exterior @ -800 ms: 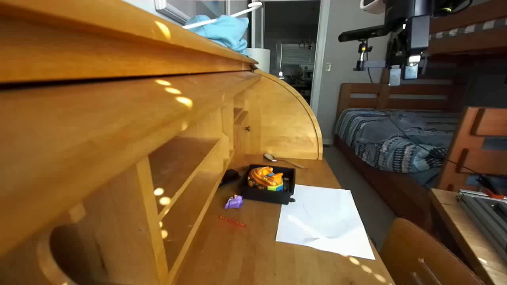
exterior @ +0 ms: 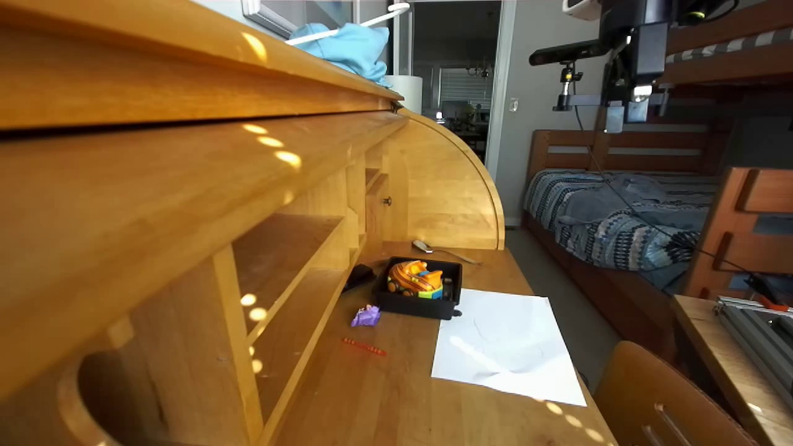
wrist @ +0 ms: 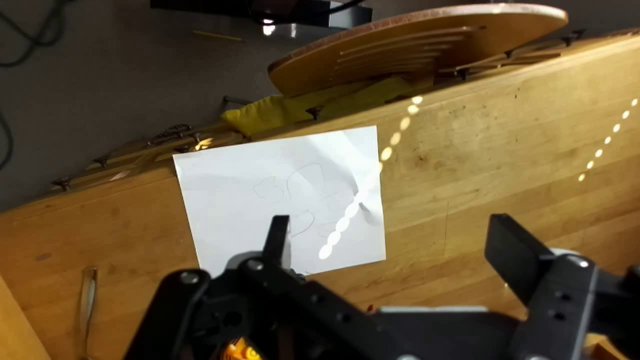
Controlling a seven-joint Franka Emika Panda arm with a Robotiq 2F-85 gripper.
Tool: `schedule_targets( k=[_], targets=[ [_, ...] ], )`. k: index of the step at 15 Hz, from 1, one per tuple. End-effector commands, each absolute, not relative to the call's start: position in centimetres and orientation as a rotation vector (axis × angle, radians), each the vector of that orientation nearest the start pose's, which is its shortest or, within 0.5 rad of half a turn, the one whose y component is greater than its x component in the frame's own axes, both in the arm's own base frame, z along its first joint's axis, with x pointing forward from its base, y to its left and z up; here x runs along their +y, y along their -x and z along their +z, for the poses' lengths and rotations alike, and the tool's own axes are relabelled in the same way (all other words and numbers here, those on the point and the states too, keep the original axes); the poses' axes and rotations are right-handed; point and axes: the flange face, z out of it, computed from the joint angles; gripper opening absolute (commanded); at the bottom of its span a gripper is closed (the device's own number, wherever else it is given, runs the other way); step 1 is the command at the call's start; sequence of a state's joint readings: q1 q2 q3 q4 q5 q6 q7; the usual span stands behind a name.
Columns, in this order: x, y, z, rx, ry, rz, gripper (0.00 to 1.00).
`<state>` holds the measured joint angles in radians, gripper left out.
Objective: Use the blue towel to wipe the top of the shelf.
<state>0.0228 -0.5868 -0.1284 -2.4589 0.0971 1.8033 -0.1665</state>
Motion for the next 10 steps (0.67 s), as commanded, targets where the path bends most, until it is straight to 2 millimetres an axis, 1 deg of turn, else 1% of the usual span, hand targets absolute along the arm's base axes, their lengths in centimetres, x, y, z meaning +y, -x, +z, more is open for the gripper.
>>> schedule_targets(
  k=[1,4,6,9,10],
  targets=[
    [-3.7,-37.3,50.9,0.105,2.875,-0.074,1.0],
    [-4.6,-38.2,52.6,0.238,2.801,-0.228,1.0],
    [-6.1,-38.8,54.3,0.334,2.76,-0.326,1.0],
    [-9.1,-40.1,57.7,0.472,2.688,-0.479,1.0],
    [-9.9,-40.7,59.2,0.515,2.66,-0.535,1.0]
  ],
)
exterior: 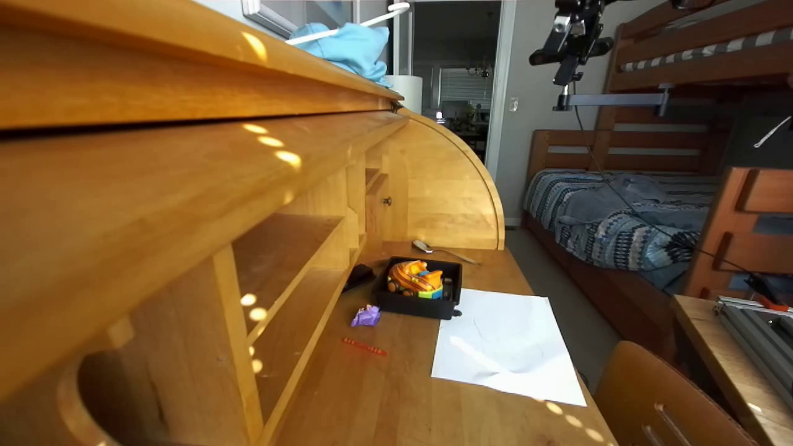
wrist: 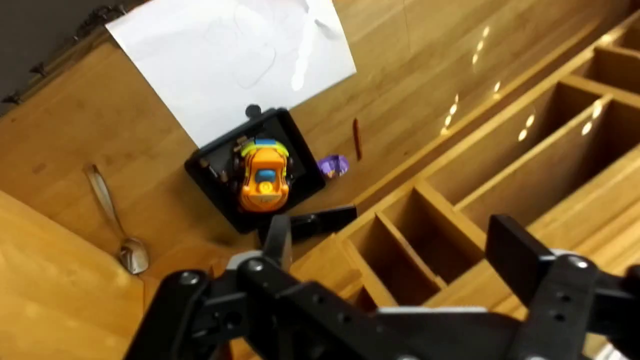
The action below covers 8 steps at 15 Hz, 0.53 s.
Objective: Use the blue towel to wipe the top of the shelf.
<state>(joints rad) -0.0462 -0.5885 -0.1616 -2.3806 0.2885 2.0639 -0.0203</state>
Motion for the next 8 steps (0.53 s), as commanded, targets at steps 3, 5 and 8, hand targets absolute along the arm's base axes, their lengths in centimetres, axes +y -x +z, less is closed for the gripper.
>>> schedule_targets(
  k=[3,5,8],
  targets=[
    [-11.6,-43.0,62.7,0.641,2.553,-0.713,1.0],
    [-11.9,-45.2,64.7,0.722,2.466,-0.826,1.0],
    [-12.4,-48.8,66.1,0.848,2.336,-0.989,1.0]
  ],
)
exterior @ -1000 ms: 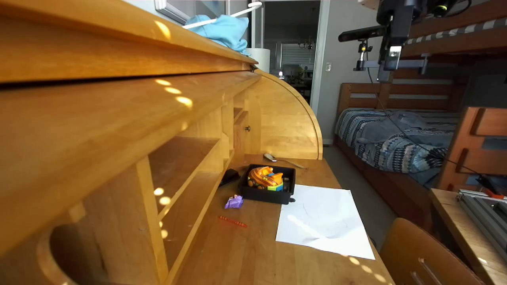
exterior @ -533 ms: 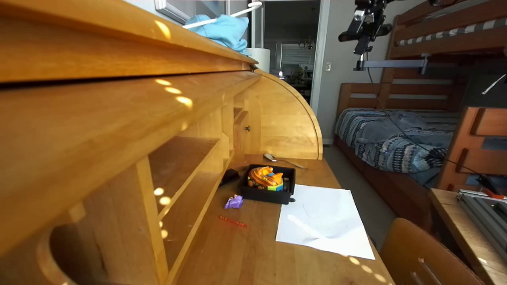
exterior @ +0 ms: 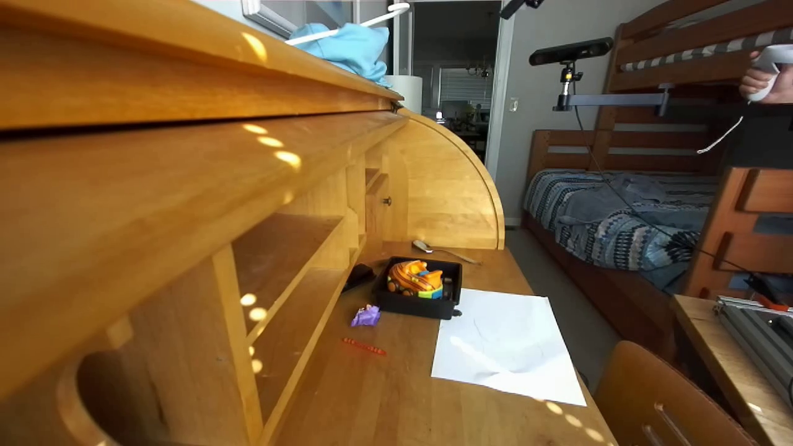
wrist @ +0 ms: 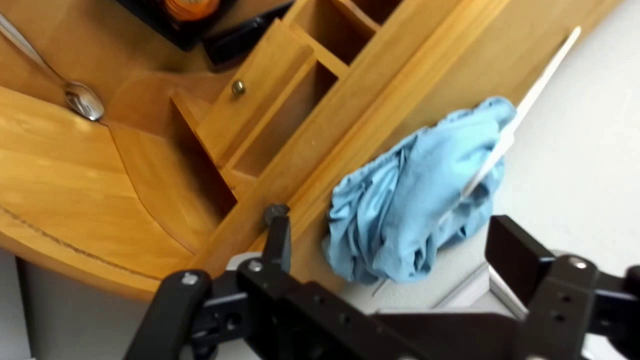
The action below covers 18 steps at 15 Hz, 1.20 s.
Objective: Use the blue towel to wipe the top of the shelf.
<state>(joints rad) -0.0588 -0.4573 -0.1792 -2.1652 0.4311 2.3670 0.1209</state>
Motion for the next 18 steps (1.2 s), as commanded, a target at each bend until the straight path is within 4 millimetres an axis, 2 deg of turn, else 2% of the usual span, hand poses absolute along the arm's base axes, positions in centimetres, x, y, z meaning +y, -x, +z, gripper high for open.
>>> schedule_targets(
  k=[1,5,10,11,12,14,17,18],
  targets=[
    [-12.7,-50.0,66.6,0.892,2.293,-1.053,1.0],
    [-14.2,-54.7,66.8,1.078,2.113,-1.191,1.0],
    [-13.4,-60.0,64.5,1.129,2.108,-1.121,1.0],
    [-12.7,-60.4,64.6,1.107,2.106,-1.095,1.0],
    [-13.2,-58.8,64.1,1.109,2.148,-1.129,1.0],
    [-12.7,-60.0,63.6,1.103,2.147,-1.118,1.0],
    [-12.6,-60.3,63.9,1.1,2.142,-1.121,1.0],
    [-12.6,-60.2,63.1,1.109,2.163,-1.122,1.0]
  ],
)
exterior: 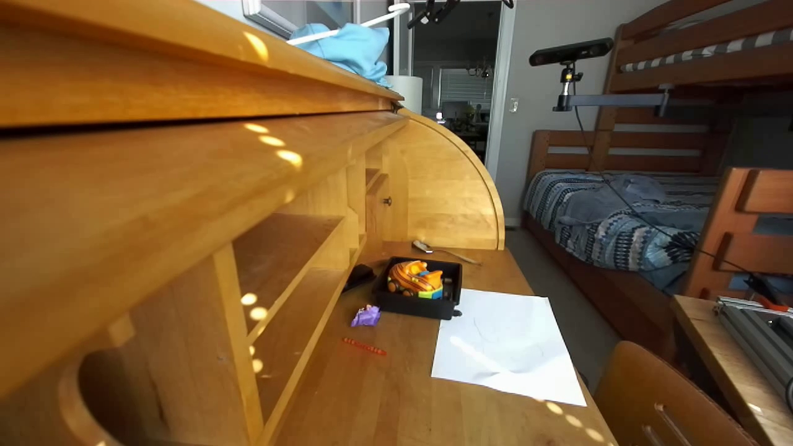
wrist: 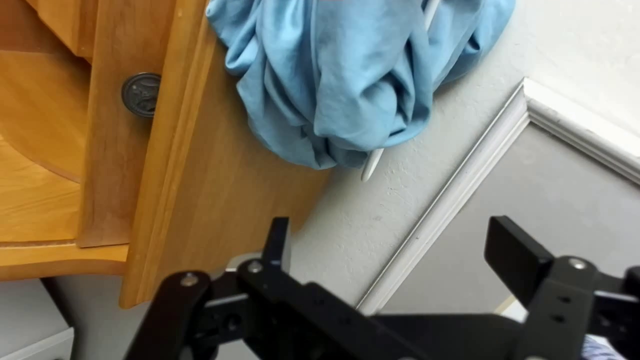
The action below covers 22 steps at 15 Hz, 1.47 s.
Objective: Use the blue towel to wipe the top of the shelf.
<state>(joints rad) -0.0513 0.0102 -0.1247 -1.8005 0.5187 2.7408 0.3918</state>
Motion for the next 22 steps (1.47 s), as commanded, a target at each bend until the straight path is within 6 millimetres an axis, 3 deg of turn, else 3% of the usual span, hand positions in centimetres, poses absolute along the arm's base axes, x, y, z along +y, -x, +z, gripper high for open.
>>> schedule_targets(
  k=[1,8,13,14,15,17,22],
  targets=[
    [-12.4,-60.4,62.7,1.107,2.179,-1.092,1.0],
    [-9.8,-65.0,58.8,1.029,2.288,-0.952,1.0],
    [-7.6,-67.9,59.9,0.976,2.279,-0.98,1.0],
    [-7.4,-68.2,59.8,0.978,2.279,-0.976,0.95],
    [-7.4,-68.4,59.7,0.976,2.281,-0.969,0.72],
    [-7.8,-68.8,59.2,0.99,2.281,-0.951,0.68],
    [-8.8,-68.9,58.5,1.016,2.291,-0.939,0.32]
  ],
)
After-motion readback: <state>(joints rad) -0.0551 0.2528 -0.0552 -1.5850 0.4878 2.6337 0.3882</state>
